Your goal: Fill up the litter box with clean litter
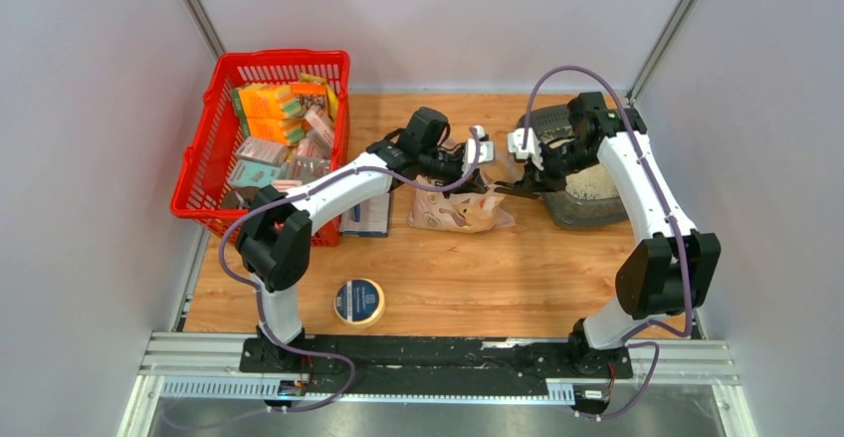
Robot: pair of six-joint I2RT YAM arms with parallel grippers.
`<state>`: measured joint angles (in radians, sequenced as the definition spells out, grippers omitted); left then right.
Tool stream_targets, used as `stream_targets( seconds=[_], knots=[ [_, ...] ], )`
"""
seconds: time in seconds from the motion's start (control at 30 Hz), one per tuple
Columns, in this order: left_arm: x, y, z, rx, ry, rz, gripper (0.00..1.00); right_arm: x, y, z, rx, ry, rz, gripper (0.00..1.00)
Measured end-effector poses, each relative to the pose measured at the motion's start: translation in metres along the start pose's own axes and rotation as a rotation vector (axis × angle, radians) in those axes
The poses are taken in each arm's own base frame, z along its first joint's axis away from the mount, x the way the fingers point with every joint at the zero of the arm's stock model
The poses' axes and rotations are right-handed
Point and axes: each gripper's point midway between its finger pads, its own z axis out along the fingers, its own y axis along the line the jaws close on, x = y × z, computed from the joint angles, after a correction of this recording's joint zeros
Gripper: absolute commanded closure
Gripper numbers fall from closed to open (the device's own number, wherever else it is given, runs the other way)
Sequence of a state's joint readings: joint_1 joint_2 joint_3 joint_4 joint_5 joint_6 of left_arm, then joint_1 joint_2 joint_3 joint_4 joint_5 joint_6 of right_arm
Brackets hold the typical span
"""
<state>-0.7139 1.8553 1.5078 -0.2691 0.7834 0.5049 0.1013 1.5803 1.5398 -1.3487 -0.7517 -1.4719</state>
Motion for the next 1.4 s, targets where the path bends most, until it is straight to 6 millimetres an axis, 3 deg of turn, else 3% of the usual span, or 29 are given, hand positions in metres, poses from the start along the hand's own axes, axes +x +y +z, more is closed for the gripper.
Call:
stream_targets(
  seconds=[0.1, 0.17, 0.63, 0.73, 0.87, 0.93, 1.33, 1.4],
  knots=[
    [0.001, 0.001, 0.0, -0.006, 0.003, -0.008, 0.67, 0.0, 0.001, 0.001, -0.004, 0.002, -0.002, 1.0],
    [0.001, 0.002, -0.001, -0.014, 0.008, -0.012, 0.62, -0.001, 0.002, 0.002, -0.008, 0.007, 0.001, 1.0],
    [0.016, -0.005, -0.043, -0.06, 0.042, 0.017, 0.6, -0.013, 0.019, 0.015, -0.039, 0.1, 0.055, 1.0],
    [0.025, -0.007, -0.046, -0.047, 0.052, 0.009, 0.65, -0.014, 0.02, 0.015, -0.035, 0.128, 0.072, 1.0],
    [0.034, -0.009, -0.05, -0.027, 0.049, 0.0, 0.93, -0.016, 0.02, 0.014, -0.02, 0.157, 0.093, 1.0],
    [0.035, -0.01, -0.051, -0.022, 0.042, -0.007, 1.0, -0.019, 0.018, 0.013, -0.008, 0.172, 0.096, 1.0],
    [0.032, -0.01, -0.045, -0.035, -0.029, -0.109, 1.0, -0.025, 0.023, 0.022, 0.004, 0.262, 0.116, 1.0],
    [0.032, -0.013, -0.046, -0.04, -0.039, -0.133, 0.96, -0.027, 0.025, 0.025, -0.001, 0.27, 0.119, 1.0]
  ],
)
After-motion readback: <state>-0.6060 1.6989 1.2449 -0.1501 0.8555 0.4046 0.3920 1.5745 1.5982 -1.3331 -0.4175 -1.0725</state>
